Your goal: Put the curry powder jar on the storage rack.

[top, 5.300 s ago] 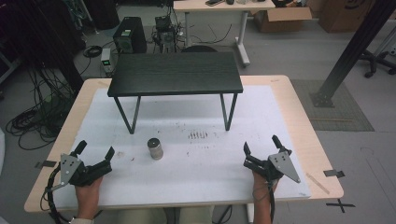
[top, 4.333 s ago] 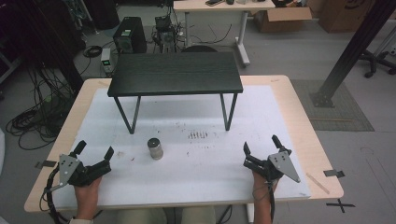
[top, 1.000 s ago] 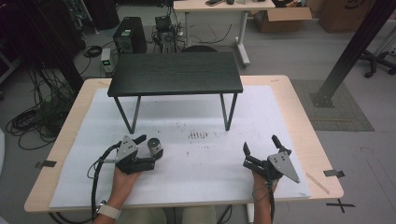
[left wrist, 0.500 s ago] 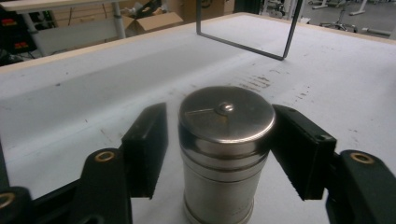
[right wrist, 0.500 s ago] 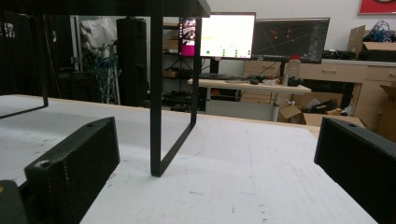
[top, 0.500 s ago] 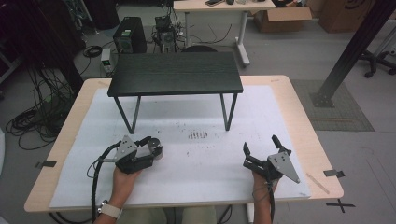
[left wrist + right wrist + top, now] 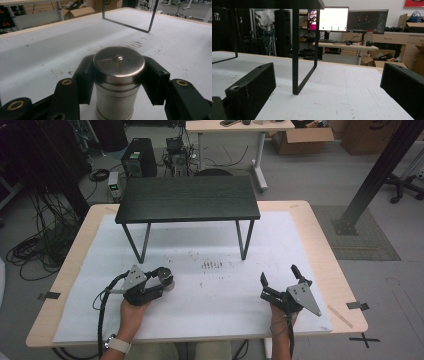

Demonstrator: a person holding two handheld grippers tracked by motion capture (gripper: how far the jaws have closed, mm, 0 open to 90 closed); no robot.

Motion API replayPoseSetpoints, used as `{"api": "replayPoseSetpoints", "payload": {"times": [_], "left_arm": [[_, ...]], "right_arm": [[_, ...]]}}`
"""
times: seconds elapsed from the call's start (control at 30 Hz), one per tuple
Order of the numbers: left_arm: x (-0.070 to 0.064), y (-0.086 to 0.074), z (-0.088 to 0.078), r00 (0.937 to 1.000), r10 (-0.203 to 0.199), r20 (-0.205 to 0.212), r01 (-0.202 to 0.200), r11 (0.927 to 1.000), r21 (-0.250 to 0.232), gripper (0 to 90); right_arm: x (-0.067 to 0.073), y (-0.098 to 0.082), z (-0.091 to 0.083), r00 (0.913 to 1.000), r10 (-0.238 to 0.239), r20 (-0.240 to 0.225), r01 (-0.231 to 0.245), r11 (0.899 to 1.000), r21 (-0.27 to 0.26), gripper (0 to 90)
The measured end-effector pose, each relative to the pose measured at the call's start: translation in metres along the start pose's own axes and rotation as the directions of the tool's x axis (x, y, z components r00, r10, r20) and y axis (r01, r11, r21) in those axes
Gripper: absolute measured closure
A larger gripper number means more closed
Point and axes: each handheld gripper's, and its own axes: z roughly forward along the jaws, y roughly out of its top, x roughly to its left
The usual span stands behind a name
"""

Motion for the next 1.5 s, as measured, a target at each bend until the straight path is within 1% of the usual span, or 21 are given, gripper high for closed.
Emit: {"api": "replayPoseSetpoints", "payload": {"times": [0.07, 0.1, 0.23, 0.4, 0.43, 0.47, 0.57, 0.6, 0.73, 0.87, 0.93, 0.97, 1.0, 1.03, 1.07, 1.13, 1.27, 1.33, 1.37, 1.4, 1.5], "left_arm": [[-0.001, 0.001, -0.002, 1.0000, 0.004, 0.003, -0.004, 0.9999, -0.016, 49.2], [-0.001, 0.001, -0.002, 1.0000, 0.004, 0.003, -0.004, 0.9999, -0.016, 49.2], [0.001, 0.006, -0.008, 0.9998, -0.017, 0.012, 0.017, 0.9989, -0.044, 49.2], [0.002, 0.014, -0.017, 0.9997, -0.020, 0.015, 0.021, 0.9978, -0.063, 49.2], [0.001, 0.018, -0.021, 0.9996, -0.023, 0.019, 0.024, 0.9971, -0.073, 49.2], [0.001, 0.018, -0.021, 0.9996, -0.023, 0.019, 0.024, 0.9971, -0.073, 49.2], [-0.001, 0.029, -0.029, 0.9994, -0.017, 0.029, 0.019, 0.9961, -0.086, 49.2], [-0.001, 0.029, -0.029, 0.9994, -0.017, 0.029, 0.019, 0.9961, -0.086, 49.2], [-0.002, 0.043, -0.036, 0.9984, -0.033, 0.047, 0.038, 0.9937, -0.105, 49.2], [-0.003, 0.058, -0.042, 0.9973, -0.031, 0.066, 0.040, 0.9914, -0.125, 49.2], [-0.004, 0.067, -0.045, 0.9970, -0.026, 0.073, 0.036, 0.9907, -0.132, 49.2], [-0.005, 0.075, -0.048, 0.9969, -0.021, 0.076, 0.031, 0.9904, -0.135, 49.2], [-0.005, 0.075, -0.048, 0.9969, -0.021, 0.076, 0.031, 0.9904, -0.135, 49.2], [-0.007, 0.082, -0.050, 0.9971, -0.003, 0.076, 0.013, 0.9910, -0.133, 49.2], [-0.007, 0.082, -0.050, 0.9971, -0.003, 0.076, 0.013, 0.9910, -0.133, 49.2], [-0.008, 0.089, -0.051, 0.9970, 0.010, 0.076, 0.000, 0.9910, -0.134, 49.2], [-0.010, 0.101, -0.055, 0.9962, 0.016, 0.086, -0.004, 0.9897, -0.143, 49.2], [-0.011, 0.107, -0.056, 0.9961, 0.025, 0.084, -0.013, 0.9896, -0.144, 49.2], [-0.013, 0.112, -0.057, 0.9957, 0.033, 0.087, -0.020, 0.9891, -0.146, 49.2], [-0.013, 0.112, -0.057, 0.9957, 0.033, 0.087, -0.020, 0.9891, -0.146, 49.2], [-0.014, 0.121, -0.058, 0.9949, 0.036, 0.095, -0.021, 0.9878, -0.154, 49.2]], "right_arm": [[0.000, 0.000, 0.000, 1.0000, 0.000, -0.001, 0.000, 1.000, 0.003, 0.0], [0.000, 0.000, 0.000, 1.0000, 0.000, -0.001, 0.000, 1.000, 0.003, 0.0], [0.000, 0.000, 0.000, 1.0000, 0.002, 0.000, -0.002, 1.000, -0.001, 0.0], [0.000, 0.000, 0.000, 1.0000, 0.003, -0.002, -0.003, 1.000, -0.002, 0.0], [0.000, 0.000, 0.000, 1.0000, 0.002, -0.002, -0.002, 1.000, -0.003, 0.0], [0.000, 0.000, 0.000, 1.0000, 0.002, -0.002, -0.002, 1.000, -0.003, 0.0], [0.000, 0.000, 0.000, 1.0000, 0.003, -0.003, -0.003, 1.000, -0.002, 0.0], [0.000, 0.000, 0.000, 1.0000, 0.004, -0.003, -0.004, 1.000, -0.003, 0.0], [-0.001, 0.000, 0.000, 1.0000, 0.006, -0.003, -0.006, 1.000, -0.003, 0.0], [-0.001, 0.000, 0.000, 1.0000, 0.009, -0.003, -0.009, 1.000, 0.000, 0.0], [-0.001, 0.000, 0.000, 1.0000, 0.009, -0.003, -0.009, 1.000, -0.001, 0.0], [-0.001, 0.000, 0.000, 0.9999, 0.011, -0.003, -0.011, 1.000, -0.002, 0.0], [-0.001, 0.000, 0.000, 0.9999, 0.011, -0.003, -0.011, 1.000, -0.002, 0.0], [-0.001, 0.000, 0.000, 0.9999, 0.012, -0.002, -0.012, 1.000, -0.004, 0.0], [-0.001, 0.000, 0.000, 0.9999, 0.013, -0.003, -0.013, 1.000, -0.005, 0.0], [-0.002, 0.000, 0.000, 0.9999, 0.015, -0.003, -0.015, 1.000, -0.006, 0.0], [-0.001, 0.000, 0.000, 0.9999, 0.015, -0.003, -0.015, 1.000, -0.003, 0.0], [-0.001, 0.000, 0.000, 0.9999, 0.016, -0.003, -0.016, 1.000, -0.003, 0.0], [-0.001, 0.000, 0.000, 0.9999, 0.016, -0.003, -0.016, 1.000, -0.004, 0.0], [-0.001, 0.000, 0.000, 0.9999, 0.016, -0.003, -0.016, 1.000, -0.004, 0.0], [-0.001, 0.000, 0.000, 0.9999, 0.014, -0.003, -0.014, 1.000, -0.003, 0.0]]}}
